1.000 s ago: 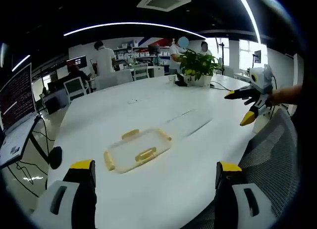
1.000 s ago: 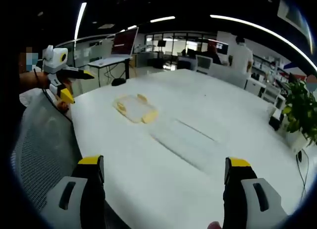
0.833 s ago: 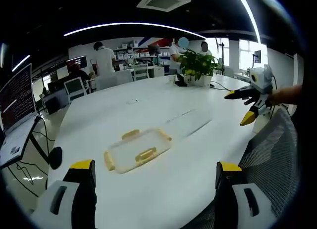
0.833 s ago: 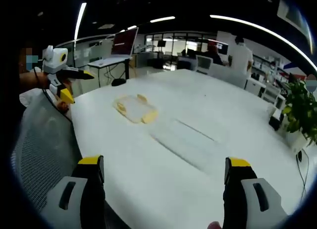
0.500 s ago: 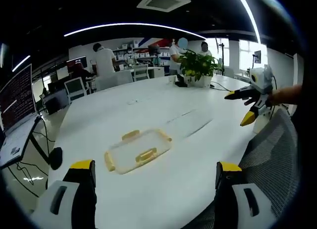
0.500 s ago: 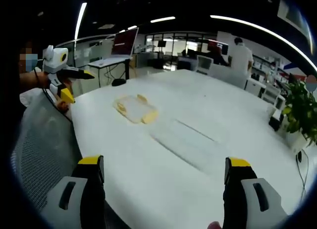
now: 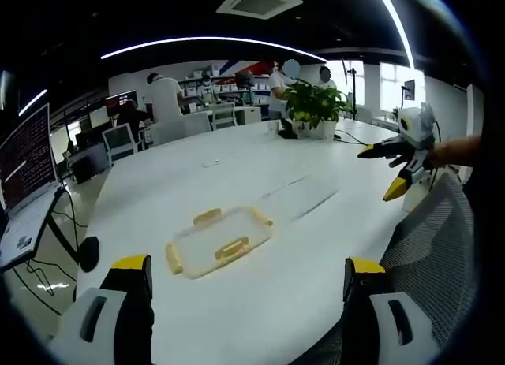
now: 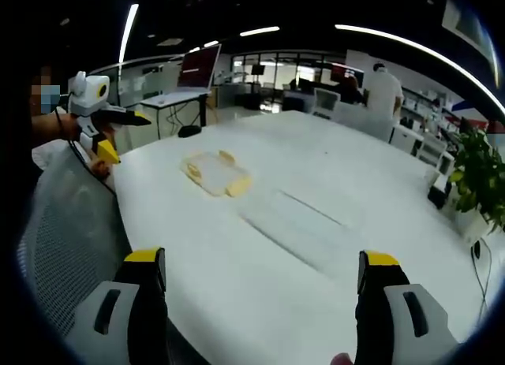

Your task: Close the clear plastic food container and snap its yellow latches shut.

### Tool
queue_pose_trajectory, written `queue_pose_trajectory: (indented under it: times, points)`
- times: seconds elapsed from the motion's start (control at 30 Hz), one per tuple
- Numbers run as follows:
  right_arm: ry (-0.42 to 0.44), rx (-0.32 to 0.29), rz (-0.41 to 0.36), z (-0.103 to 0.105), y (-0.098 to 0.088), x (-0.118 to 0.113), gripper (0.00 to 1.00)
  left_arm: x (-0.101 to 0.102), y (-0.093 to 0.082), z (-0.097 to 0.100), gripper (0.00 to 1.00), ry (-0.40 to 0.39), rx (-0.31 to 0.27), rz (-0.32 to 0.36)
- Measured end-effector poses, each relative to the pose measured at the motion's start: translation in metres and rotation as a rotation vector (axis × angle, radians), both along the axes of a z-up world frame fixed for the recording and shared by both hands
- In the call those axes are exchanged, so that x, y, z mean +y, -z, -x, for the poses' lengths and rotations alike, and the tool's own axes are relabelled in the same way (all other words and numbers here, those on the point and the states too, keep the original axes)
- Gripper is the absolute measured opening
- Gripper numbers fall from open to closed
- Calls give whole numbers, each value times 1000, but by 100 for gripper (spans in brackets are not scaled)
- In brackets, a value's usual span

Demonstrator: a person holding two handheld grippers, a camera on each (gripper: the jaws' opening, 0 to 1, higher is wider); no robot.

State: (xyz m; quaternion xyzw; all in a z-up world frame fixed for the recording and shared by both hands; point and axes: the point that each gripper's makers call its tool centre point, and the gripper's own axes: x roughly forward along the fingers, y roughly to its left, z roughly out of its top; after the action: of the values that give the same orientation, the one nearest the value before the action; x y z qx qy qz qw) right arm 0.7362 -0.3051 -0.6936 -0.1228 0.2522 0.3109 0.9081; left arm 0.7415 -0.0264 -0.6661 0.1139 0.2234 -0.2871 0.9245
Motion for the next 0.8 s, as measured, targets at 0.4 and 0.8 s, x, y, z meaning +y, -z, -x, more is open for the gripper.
queue_pose_trajectory:
  times: [0.4,0.8]
  points:
    - [-1,1,4,0,0,-1,100,0,0,1,99,-6,-1,7]
    - [-3,3,9,1,0,0,99,1,0,1,99,-6,-2,7]
